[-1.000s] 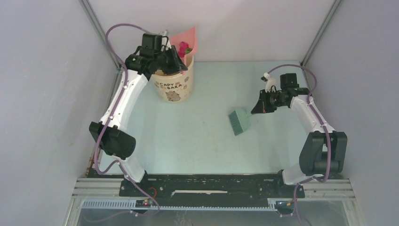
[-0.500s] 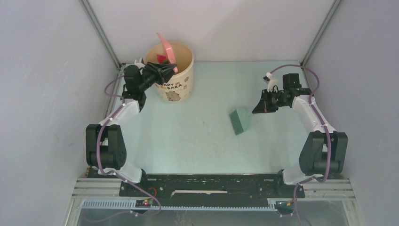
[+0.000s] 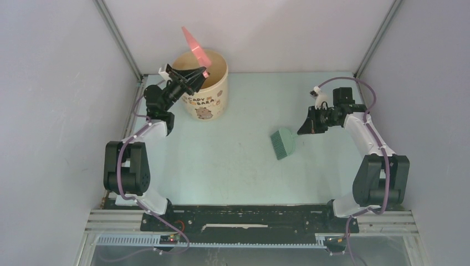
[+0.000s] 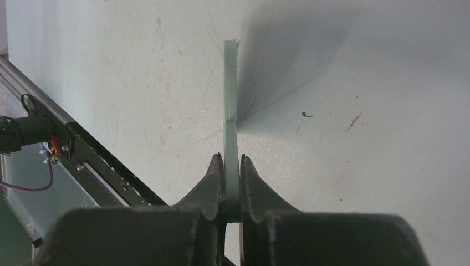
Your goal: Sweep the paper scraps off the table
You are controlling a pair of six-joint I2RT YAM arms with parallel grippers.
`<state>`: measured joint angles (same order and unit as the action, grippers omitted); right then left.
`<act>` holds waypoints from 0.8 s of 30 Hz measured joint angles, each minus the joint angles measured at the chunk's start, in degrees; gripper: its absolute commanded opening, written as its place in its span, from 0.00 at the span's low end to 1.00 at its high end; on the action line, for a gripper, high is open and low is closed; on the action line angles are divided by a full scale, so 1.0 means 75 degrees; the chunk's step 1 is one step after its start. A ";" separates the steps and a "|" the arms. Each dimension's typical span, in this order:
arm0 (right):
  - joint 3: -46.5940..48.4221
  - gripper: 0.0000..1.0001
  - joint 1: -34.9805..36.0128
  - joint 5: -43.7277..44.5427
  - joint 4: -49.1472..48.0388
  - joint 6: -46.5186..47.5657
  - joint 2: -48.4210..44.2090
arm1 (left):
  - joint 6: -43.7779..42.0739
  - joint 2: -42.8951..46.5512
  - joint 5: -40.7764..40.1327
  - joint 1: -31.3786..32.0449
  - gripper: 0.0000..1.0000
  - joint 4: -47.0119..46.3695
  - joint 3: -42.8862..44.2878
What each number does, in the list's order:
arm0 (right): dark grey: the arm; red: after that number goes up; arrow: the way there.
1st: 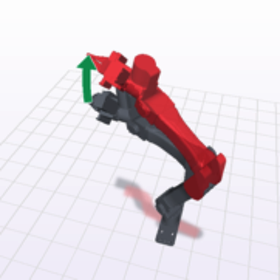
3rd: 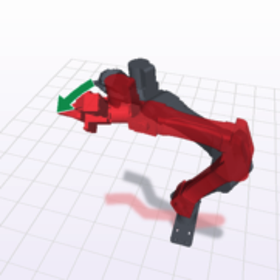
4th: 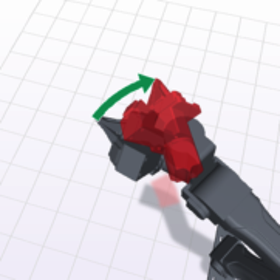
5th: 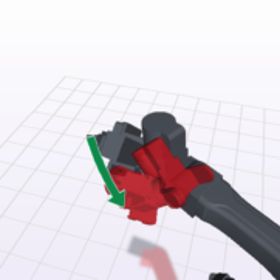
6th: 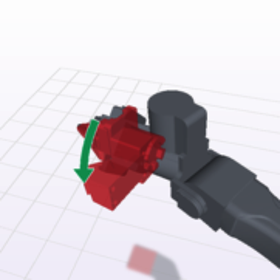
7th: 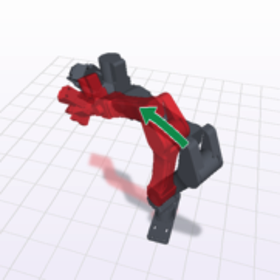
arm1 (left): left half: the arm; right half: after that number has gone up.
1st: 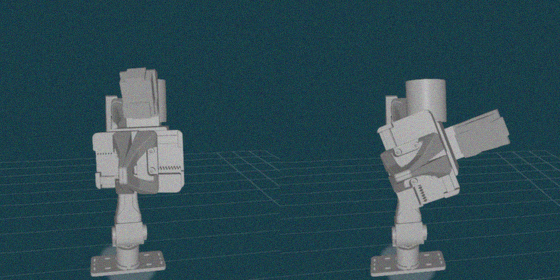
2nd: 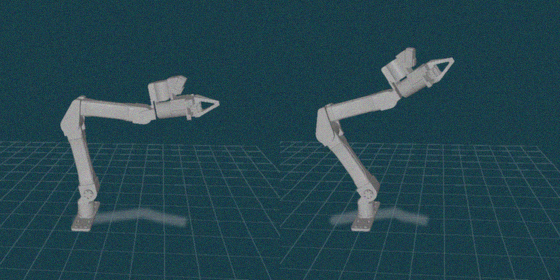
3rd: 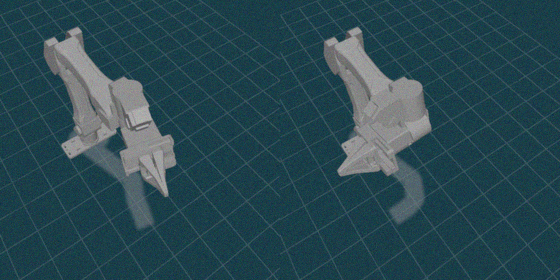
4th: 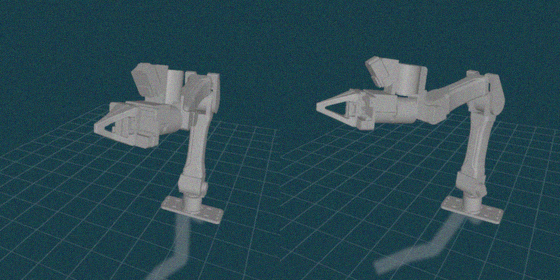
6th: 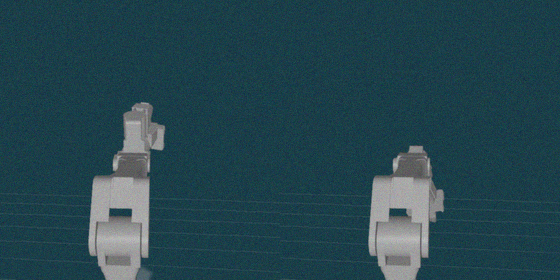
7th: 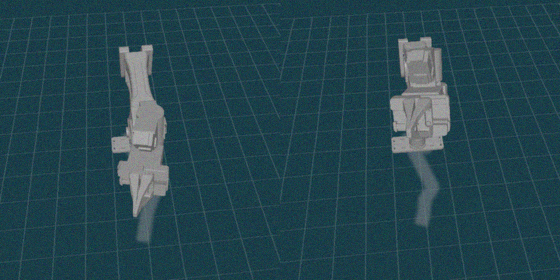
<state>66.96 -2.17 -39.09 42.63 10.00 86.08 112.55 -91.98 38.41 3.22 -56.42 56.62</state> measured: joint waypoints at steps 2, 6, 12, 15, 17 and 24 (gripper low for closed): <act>0.0000 0.00 0.0000 0.0003 0.0003 0.0000 0.0000 | -0.0032 0.0000 0.0152 -0.0003 0.12 0.0017 0.0035; 0.0000 0.00 0.0000 0.0003 0.0003 0.0000 0.0000 | -0.0522 0.0009 0.0458 -0.0015 0.12 0.0632 0.0373; 0.0000 0.00 0.0000 0.0009 -0.0003 0.0003 -0.0003 | -0.2020 0.0548 0.0667 -0.0017 0.13 0.2387 0.0609; 0.0000 0.00 0.0000 0.0032 -0.0003 0.0015 -0.0023 | -0.3485 0.1148 0.0638 0.0044 0.13 0.4164 0.0938; 0.0000 0.00 0.0000 0.0041 -0.0006 0.0015 -0.0079 | -0.4721 0.1556 0.0428 0.0152 0.14 0.5764 0.1434; -0.0015 0.00 -0.0006 0.0038 -0.0026 0.0003 -0.0662 | -0.8740 0.3112 -0.0749 0.1183 0.16 1.0133 0.2667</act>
<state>66.85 -2.22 -38.81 42.44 10.02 81.12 47.00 -68.64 32.80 12.10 19.57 76.62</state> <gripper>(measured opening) 0.074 0.294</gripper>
